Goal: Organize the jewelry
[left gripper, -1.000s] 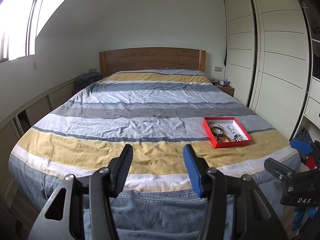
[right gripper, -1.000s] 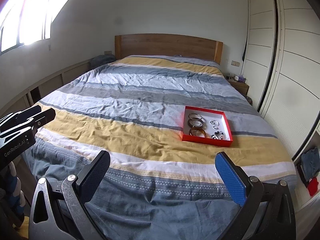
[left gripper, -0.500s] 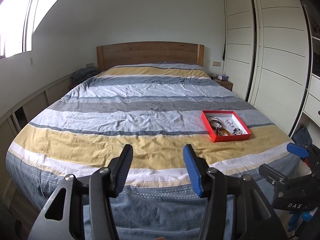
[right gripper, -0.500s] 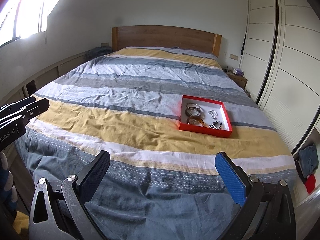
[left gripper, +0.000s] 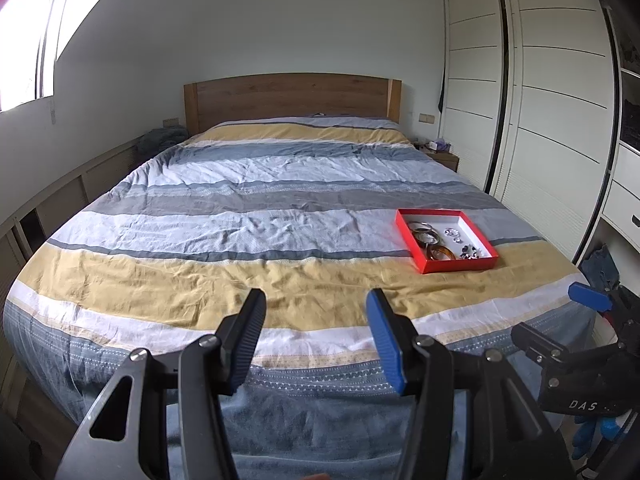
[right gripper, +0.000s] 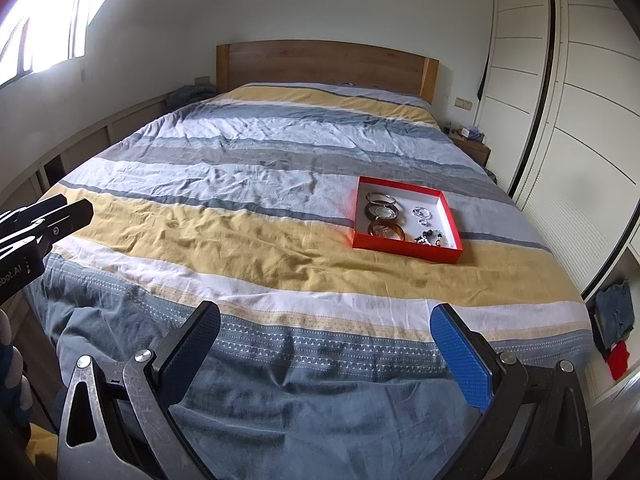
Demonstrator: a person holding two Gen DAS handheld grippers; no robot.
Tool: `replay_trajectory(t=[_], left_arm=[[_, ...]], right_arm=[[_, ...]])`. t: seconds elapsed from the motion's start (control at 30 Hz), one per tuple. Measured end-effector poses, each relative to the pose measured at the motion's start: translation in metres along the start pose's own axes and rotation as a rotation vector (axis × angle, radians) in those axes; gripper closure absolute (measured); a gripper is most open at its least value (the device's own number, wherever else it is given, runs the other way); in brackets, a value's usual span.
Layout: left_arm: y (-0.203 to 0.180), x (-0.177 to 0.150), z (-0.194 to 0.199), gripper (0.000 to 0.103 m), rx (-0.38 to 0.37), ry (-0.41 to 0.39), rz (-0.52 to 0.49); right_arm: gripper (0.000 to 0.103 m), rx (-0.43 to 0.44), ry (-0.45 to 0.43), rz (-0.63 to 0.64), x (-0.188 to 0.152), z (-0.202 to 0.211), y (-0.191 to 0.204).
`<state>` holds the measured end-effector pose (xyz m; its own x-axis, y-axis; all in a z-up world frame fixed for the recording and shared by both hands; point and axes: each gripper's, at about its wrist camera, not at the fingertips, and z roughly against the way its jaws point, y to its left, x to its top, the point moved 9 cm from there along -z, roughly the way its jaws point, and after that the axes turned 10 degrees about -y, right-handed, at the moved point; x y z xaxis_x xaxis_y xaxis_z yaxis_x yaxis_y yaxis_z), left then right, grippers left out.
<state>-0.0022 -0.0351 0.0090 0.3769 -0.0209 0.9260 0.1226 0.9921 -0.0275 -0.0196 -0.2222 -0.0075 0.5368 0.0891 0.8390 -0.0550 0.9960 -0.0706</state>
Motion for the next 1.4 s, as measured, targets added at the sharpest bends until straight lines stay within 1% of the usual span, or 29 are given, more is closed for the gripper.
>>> replay_trajectory(t=[0.63,0.93,1.4], left_arm=[[-0.004,-0.009,-0.007,0.053,-0.016,0.019,-0.008],[-0.007,-0.015,-0.012,0.053,-0.024,0.033,-0.021],[-0.007,-0.023,-0.019,0.053,-0.027,0.051,-0.022]], right_arm=[[0.000,-0.016,0.009,-0.001,-0.004,-0.005,-0.004],[0.000,-0.029,-0.003,-0.017,-0.002,-0.003,-0.010],[0.000,-0.020,0.020,-0.022,-0.008,-0.011,-0.005]])
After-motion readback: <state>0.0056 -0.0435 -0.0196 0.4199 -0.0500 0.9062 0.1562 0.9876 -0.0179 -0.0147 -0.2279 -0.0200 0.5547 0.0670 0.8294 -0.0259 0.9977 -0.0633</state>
